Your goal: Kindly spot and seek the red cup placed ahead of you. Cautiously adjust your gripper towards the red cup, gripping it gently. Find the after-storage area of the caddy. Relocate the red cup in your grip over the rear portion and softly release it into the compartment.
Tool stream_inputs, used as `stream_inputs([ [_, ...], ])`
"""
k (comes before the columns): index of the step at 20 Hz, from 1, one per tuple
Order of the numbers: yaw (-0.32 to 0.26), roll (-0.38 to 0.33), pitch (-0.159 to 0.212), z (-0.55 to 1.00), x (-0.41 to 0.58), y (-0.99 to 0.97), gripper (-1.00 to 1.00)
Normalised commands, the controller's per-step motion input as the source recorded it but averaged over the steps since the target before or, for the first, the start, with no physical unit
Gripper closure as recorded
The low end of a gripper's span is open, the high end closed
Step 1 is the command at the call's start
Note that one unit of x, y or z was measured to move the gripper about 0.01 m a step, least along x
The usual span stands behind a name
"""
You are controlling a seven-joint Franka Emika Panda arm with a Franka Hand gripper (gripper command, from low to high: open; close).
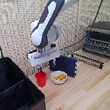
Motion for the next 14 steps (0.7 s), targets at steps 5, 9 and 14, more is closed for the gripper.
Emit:
stream_inputs([
  [5, -0.012, -0.068, 0.063, -0.22, 0.337, 0.28, -1.00],
  [9, -0.007, -0.103, 0.076, -0.26, 0.276, 0.28, 1.00],
  [14, -0.020, -0.096, 0.064, -0.24, 0.251, 0.31, 1.00],
])
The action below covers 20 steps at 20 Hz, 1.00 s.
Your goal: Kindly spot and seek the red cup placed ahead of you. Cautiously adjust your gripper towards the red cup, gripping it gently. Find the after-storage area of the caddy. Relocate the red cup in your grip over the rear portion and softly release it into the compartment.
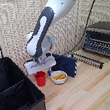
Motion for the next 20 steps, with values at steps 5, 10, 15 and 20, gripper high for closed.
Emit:
stream_inputs([
  [5, -0.026, -0.094, 0.065, -0.25, 0.254, 0.33, 1.00],
  [10, -0.020, -0.096, 0.069, -0.23, 0.218, 0.33, 1.00],
  [15, -0.024, -0.048, 0.018, 0.03, 0.018, 0.13, 1.00],
  [20, -0.069, 0.031, -0.005, 0.81, 0.107, 0.00, 1.00],
])
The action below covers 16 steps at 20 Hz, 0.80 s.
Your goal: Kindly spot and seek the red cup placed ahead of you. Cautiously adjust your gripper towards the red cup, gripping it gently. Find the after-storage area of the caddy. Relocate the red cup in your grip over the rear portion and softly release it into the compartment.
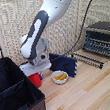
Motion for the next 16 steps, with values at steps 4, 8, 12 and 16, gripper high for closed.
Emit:
stream_inputs([
  [4, -0.039, 0.048, 0.000, 1.00, 0.219, 0.00, 1.00],
  [8, -0.031, 0.045, 0.003, 1.00, 0.220, 0.00, 1.00],
  [12, -0.025, 0.057, 0.023, 0.97, 0.145, 0.08, 1.00],
  [16, -0.031, 0.086, 0.025, 0.86, 0.058, 0.34, 1.00],
])
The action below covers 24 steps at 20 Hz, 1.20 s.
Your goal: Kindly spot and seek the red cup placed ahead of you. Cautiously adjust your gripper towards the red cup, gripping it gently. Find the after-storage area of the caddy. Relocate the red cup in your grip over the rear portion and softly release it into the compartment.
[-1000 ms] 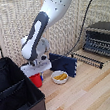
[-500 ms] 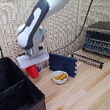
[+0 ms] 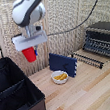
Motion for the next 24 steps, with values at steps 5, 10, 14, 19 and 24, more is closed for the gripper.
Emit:
stream_inputs([
  [5, -0.022, 0.099, 0.002, 0.81, 0.096, 0.65, 1.00],
  [10, -0.028, 0.098, 0.000, 0.75, 0.189, 0.77, 1.00],
  [14, -0.002, 0.020, 0.000, 0.52, 0.143, 0.87, 1.00],
  [19, 0.000, 0.000, 0.000, 0.32, 0.130, 0.93, 1.00],
  [24, 0.001, -0.027, 0.000, -0.01, 0.158, 0.92, 1.00],
])
